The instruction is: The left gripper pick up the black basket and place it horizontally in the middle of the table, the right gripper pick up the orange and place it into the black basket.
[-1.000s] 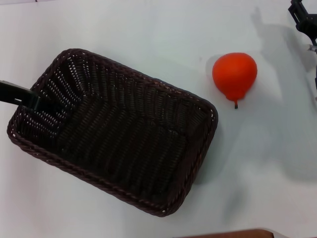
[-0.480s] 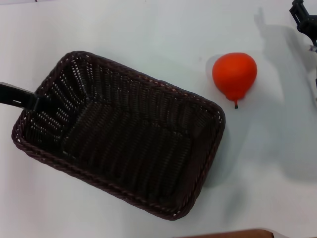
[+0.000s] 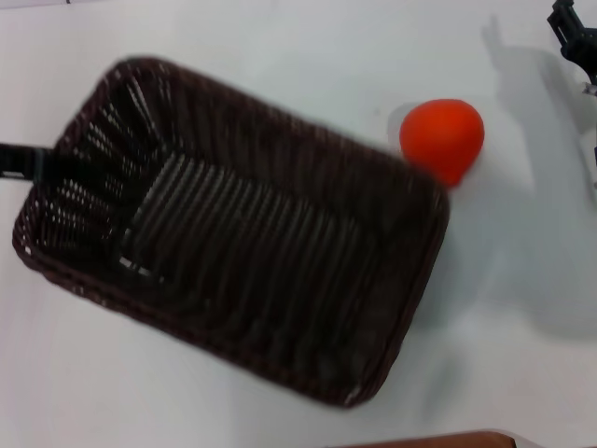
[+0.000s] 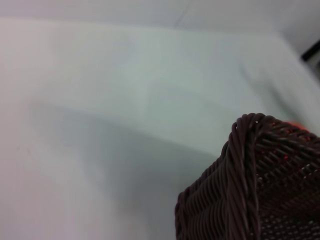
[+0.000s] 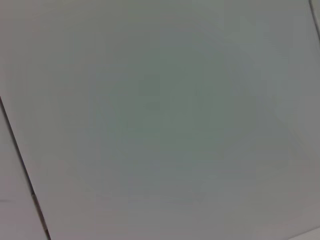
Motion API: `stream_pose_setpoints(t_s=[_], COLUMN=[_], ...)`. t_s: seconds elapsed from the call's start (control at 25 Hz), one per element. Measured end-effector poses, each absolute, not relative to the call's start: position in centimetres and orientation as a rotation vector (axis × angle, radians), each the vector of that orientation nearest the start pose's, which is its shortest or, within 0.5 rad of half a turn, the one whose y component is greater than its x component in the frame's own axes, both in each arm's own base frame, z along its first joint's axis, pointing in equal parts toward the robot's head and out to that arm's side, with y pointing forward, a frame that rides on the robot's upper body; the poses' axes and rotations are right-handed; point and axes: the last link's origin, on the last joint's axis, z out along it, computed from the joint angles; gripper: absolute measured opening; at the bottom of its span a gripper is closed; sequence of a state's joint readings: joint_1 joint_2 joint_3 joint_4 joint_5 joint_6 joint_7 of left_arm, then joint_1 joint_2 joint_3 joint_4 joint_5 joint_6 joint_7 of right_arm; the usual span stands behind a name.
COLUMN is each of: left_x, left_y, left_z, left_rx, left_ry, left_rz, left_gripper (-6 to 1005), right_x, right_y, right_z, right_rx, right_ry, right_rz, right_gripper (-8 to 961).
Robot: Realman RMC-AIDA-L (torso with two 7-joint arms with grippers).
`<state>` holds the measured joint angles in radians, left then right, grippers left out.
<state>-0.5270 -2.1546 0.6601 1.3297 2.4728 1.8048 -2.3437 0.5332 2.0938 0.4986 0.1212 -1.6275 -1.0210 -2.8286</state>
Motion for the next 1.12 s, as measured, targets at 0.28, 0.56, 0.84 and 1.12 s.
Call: stream_pose_setpoints(t_s=[0.28,0.56,0.84,1.12], left_x=[-25.6,-27.8,-29.6,-30.8], left_y=[31.7,31.5,32.2,32.2], left_z=[9.7,10.5,8.6,7.4], left_rx=[-2.315,-2.085,-1.977,-1.929], left_ry=[-1.541,-1.646,-1.734,-1.783], left_rz=[-0.414,-0.494,-0.549,-0.59], left_gripper=[134,135,136,137], right_x=[34.4,34.5,34.5,34.8], right_y=[35.5,35.6,35.6,35.4], right_z=[-1.0,-0.7,-0.7,-0.8], right_rx=[-1.028,-1.036,-1.038,-1.056], right_ry=[-1.523,-1.5,-1.492,-1.496], right_rz=[-1.635,-1.645,-1.647,-1.65], right_gripper=[879,879,879,879])
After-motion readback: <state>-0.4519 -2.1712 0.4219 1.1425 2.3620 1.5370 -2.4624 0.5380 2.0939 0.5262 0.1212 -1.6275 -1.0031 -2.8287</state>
